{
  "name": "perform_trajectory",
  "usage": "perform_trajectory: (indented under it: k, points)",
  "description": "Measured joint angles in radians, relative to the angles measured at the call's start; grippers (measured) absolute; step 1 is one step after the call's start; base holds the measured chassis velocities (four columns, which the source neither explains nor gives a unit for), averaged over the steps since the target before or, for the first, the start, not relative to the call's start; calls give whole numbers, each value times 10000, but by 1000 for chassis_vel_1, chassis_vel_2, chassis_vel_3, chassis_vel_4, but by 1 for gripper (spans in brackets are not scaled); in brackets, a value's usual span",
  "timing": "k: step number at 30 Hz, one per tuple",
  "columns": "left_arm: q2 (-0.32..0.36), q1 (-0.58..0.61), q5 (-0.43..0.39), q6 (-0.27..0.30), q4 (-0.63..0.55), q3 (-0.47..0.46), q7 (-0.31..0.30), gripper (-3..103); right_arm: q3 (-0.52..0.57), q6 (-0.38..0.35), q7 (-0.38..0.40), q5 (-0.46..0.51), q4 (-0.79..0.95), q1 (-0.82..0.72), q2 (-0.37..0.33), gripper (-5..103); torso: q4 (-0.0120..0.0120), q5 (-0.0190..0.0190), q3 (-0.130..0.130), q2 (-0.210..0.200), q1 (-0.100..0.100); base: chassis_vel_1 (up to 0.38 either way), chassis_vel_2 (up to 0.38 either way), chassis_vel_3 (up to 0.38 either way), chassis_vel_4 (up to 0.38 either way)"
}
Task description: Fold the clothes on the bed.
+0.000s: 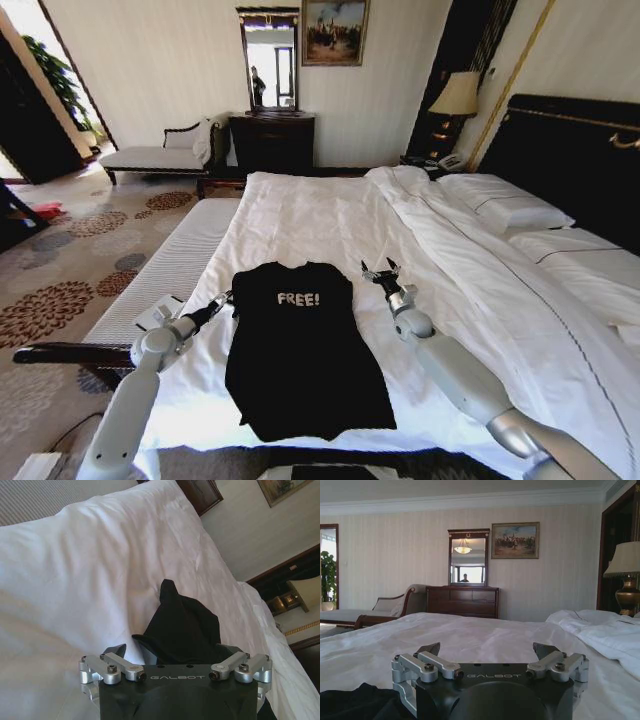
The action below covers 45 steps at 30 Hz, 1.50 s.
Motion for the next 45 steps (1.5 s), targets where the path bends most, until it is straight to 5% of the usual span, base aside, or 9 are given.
perform_trajectory:
  k: [9, 13, 18, 25, 27, 32, 45]
  points:
    - [-396, -238, 309, -199, 275, 208, 136, 90, -66, -2, -3, -34, -25, 12, 25, 100, -2, 0, 1, -1, 0, 0, 0, 0, 0]
    - [-583, -265, 441, -240, 431, 239, 224, 68, -54, -2, -3, -61, -22, -57, 2, 100, -2, 1, 1, 0, 0, 0, 0, 0, 0]
    - [-654, -287, 508, -288, 552, 241, 296, 59, -33, -2, 4, -76, -4, -92, -19, 100, -2, 0, 0, 0, 0, 0, 0, 0, 0]
    - [-598, -267, 552, -565, 593, 171, 459, 27, -30, -3, 51, -96, 55, -117, -21, 100, -2, 0, 0, 0, 0, 0, 0, 0, 0]
    - [-569, -255, 553, -611, 587, 154, 487, 27, -31, -2, 57, -108, 58, -131, -11, 100, -1, 0, 1, 0, 0, 0, 0, 0, 0]
    - [-430, -161, 554, -731, 427, 50, 567, 2, -31, -3, 91, -173, 72, -208, 54, 100, -2, -1, 1, 0, 0, 0, 0, 0, 0]
    - [487, 297, 511, -855, -142, -742, 614, 0, 87, -2, 129, -174, 163, -224, 28, 100, -1, 0, 0, 0, 0, 0, 0, 0, 0]
